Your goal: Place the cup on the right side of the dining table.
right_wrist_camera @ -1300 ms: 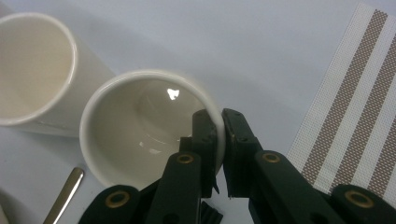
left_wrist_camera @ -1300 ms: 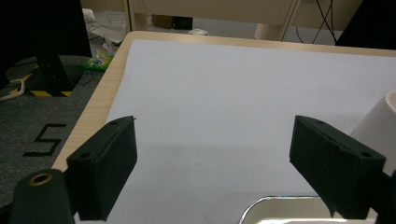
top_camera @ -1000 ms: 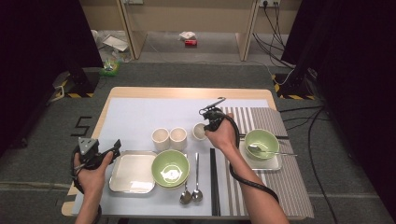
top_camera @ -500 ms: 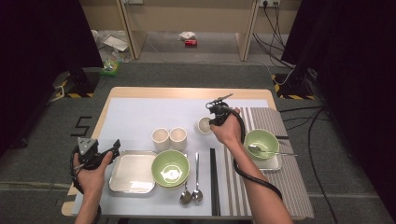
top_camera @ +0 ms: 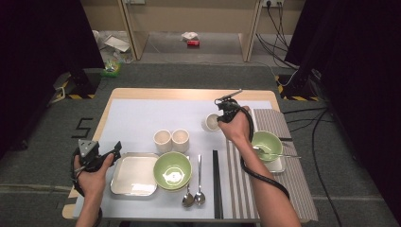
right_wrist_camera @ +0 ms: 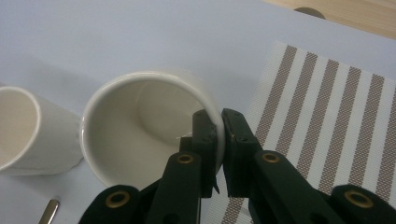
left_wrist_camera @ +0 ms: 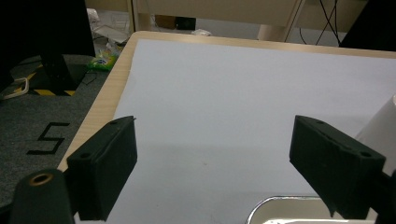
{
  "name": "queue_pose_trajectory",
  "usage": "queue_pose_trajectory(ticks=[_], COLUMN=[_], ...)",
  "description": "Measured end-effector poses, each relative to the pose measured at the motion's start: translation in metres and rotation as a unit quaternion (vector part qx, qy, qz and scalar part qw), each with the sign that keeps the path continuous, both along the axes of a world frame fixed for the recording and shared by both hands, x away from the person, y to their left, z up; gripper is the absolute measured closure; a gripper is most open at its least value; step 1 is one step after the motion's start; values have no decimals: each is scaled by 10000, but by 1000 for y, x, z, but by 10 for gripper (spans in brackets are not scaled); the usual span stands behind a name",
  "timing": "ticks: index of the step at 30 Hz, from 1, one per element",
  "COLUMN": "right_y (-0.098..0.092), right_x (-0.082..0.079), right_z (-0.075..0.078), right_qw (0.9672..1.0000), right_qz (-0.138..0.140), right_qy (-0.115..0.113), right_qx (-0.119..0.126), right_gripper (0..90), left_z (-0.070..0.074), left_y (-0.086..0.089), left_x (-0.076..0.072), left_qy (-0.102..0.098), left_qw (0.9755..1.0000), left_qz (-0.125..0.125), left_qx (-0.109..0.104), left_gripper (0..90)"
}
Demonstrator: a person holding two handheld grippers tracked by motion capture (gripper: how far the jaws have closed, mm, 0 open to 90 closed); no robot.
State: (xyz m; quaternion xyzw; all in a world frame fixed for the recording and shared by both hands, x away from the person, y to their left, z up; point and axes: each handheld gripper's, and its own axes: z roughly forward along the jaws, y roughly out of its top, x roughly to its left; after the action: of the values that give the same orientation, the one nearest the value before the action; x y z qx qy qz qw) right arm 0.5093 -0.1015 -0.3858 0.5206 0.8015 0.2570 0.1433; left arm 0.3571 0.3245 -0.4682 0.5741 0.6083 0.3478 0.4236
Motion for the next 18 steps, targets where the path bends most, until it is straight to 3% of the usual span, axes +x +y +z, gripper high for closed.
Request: queue_pose_trajectory(ticks=[18], right_y=[-41], right_x=[26], right_z=[6], right_qw=[9983], right_qz=[-544], right_qy=[108], right_qx=[-154], right_gripper=[851], left_z=[-2], left_y=[0], left_x=[1], left_qy=[56], left_qw=[10000], left_qz=[-5], left_qx=[5], left_gripper=[141])
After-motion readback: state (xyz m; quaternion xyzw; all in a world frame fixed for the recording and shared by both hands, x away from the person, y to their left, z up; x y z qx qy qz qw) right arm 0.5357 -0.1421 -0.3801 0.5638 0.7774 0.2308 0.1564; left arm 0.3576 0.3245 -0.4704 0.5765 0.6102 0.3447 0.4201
